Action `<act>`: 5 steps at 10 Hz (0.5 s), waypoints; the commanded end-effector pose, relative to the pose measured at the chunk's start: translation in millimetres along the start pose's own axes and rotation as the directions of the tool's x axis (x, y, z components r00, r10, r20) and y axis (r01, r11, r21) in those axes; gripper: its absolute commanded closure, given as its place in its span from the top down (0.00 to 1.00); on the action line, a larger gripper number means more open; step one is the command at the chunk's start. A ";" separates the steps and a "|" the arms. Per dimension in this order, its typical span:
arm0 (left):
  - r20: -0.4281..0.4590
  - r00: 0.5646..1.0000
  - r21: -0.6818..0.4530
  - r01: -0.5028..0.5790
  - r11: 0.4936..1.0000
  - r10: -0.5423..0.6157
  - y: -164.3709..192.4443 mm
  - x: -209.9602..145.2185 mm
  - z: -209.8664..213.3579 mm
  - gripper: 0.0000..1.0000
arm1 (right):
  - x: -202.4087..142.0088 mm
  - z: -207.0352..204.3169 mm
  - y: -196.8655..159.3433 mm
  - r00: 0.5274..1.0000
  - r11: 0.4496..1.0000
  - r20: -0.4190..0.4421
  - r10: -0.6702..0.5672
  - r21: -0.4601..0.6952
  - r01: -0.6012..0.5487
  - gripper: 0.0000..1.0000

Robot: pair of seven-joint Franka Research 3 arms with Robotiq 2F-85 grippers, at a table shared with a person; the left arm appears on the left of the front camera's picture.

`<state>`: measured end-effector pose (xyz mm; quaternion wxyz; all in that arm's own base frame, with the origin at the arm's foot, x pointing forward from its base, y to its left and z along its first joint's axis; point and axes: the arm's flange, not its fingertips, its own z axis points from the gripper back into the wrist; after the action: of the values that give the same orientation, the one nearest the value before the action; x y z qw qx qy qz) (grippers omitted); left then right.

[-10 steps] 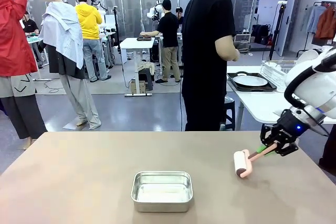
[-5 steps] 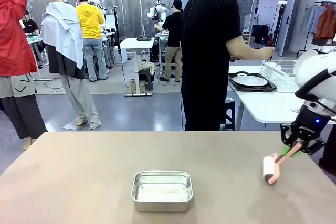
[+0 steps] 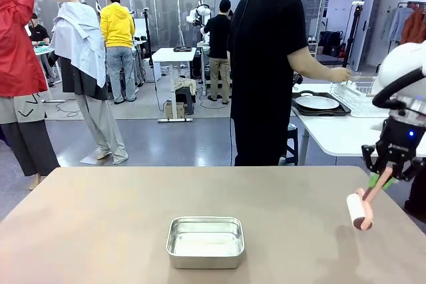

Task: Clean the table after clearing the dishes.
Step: When the right (or left) Handle tray is removed, use the right hand (or left hand) to clean the right (or left) side of the table with the Lint Roller.

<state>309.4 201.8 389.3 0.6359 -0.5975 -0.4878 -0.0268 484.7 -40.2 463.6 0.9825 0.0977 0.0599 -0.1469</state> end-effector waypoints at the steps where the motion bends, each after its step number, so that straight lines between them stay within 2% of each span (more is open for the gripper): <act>1: -0.001 1.000 -0.011 0.002 1.000 -0.002 -3.8 -1.2 3.0 1.00 | -29.3 36.0 19.4 0.993 0.995 0.053 0.101 -0.001 -0.101 0.23; 4: -0.001 1.000 -0.011 0.002 1.000 -0.002 -3.8 -1.2 3.0 1.00 | -62.5 60.1 52.6 0.951 0.948 0.066 0.301 -0.128 -0.292 0.23; 5: -0.001 1.000 -0.011 0.002 1.000 -0.002 -3.8 -1.2 3.0 1.00 | -63.8 59.8 60.5 0.944 0.939 0.062 0.324 -0.143 -0.313 0.23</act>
<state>309.3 201.8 389.4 0.6358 -0.5975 -0.4879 -0.0268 446.1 22.0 546.6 0.9986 0.0503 0.0135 -0.0090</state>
